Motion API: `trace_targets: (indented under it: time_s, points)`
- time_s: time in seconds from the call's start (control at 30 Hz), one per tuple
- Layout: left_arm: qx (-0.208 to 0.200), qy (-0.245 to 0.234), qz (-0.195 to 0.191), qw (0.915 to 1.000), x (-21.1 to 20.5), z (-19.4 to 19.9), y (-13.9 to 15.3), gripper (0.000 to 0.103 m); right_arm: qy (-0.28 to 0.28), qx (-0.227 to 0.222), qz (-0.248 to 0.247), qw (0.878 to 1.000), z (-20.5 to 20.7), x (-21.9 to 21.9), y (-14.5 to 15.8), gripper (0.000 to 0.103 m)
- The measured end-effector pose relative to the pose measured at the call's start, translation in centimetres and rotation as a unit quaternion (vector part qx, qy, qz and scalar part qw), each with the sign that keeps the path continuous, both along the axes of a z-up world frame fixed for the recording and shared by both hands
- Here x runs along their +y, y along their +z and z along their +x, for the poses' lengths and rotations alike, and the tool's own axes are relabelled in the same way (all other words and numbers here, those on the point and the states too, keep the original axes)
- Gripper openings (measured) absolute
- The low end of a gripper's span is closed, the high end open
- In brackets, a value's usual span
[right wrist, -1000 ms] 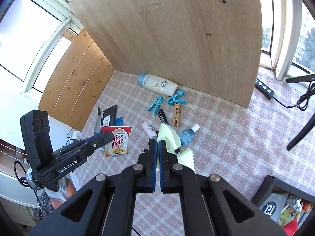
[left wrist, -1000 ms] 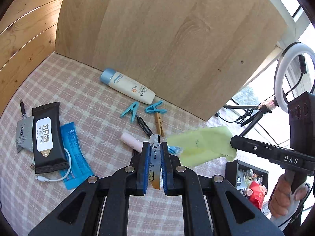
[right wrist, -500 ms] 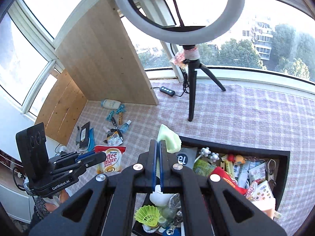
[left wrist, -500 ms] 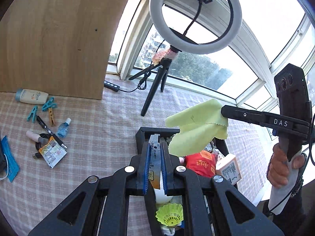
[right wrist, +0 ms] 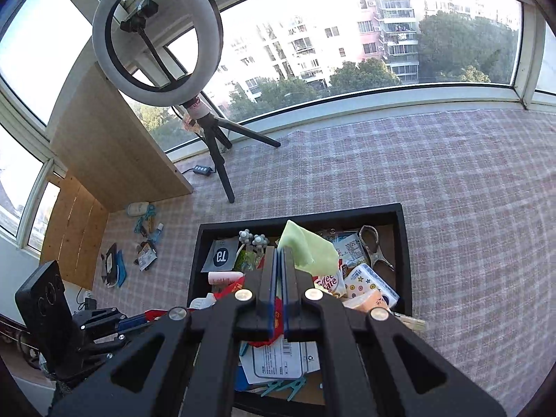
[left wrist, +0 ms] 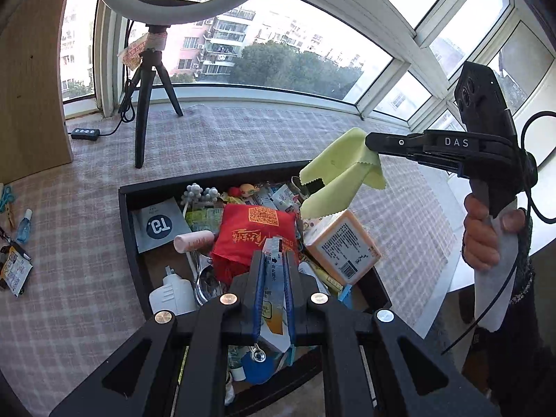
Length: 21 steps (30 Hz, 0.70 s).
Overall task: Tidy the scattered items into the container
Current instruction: 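Carry the packet and green cloth to the black box and release them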
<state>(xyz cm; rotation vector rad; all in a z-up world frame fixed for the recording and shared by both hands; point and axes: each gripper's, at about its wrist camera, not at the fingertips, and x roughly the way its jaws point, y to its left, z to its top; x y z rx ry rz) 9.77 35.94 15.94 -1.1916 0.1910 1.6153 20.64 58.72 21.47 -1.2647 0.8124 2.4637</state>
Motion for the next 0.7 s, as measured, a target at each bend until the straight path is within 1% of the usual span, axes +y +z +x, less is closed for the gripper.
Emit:
trace_targets:
  time_s: [0.07,0.1,0.13,0.17,0.2,0.23,0.27,0.47,0.57,0.7]
  points:
    - [-0.012,-0.021,-0.002,0.9997,0.7,1.4,-0.2,0.01,-0.014,-0.008,0.022,1.0,0.2,0.1,0.1,0.004]
    - [-0.024,-0.034,-0.007,0.9991,1.1,2.1,-0.5,0.013,-0.017,-0.011,0.021,1.0,0.3,0.3,0.0,0.007]
    - [-0.038,-0.04,-0.013,0.9984,1.4,2.5,-0.7,0.03,-0.015,-0.014,0.011,1.0,0.2,0.4,-0.2,0.022]
    - [-0.042,-0.035,-0.016,0.9983,1.4,2.8,-0.9,0.052,-0.018,-0.014,0.002,1.0,0.2,0.5,-0.3,0.036]
    - [-0.037,-0.031,-0.014,0.9987,1.3,3.1,-0.9,0.054,-0.024,-0.01,0.002,1.0,0.3,0.4,-0.3,0.041]
    - [-0.026,-0.029,-0.014,0.9992,1.2,3.3,-0.8,0.054,-0.026,-0.007,0.007,1.0,0.3,0.2,-0.2,0.044]
    - [-0.018,-0.026,-0.015,0.9994,1.1,3.4,-0.8,0.054,-0.022,-0.007,0.012,1.0,0.2,-0.1,-0.1,0.044]
    - [0.002,0.005,-0.018,0.9998,-0.8,2.2,-0.5,0.054,0.014,-0.005,0.019,1.0,-1.5,-2.1,0.0,0.044]
    - [0.008,0.031,-0.019,0.9993,-2.2,0.7,-0.7,0.054,0.037,-0.009,0.015,0.999,-2.8,-3.5,-0.5,0.044]
    - [0.007,0.078,-0.022,0.9967,-4.9,-1.8,-1.2,0.054,0.071,-0.016,0.015,0.997,-5.3,-6.0,-1.2,0.044]
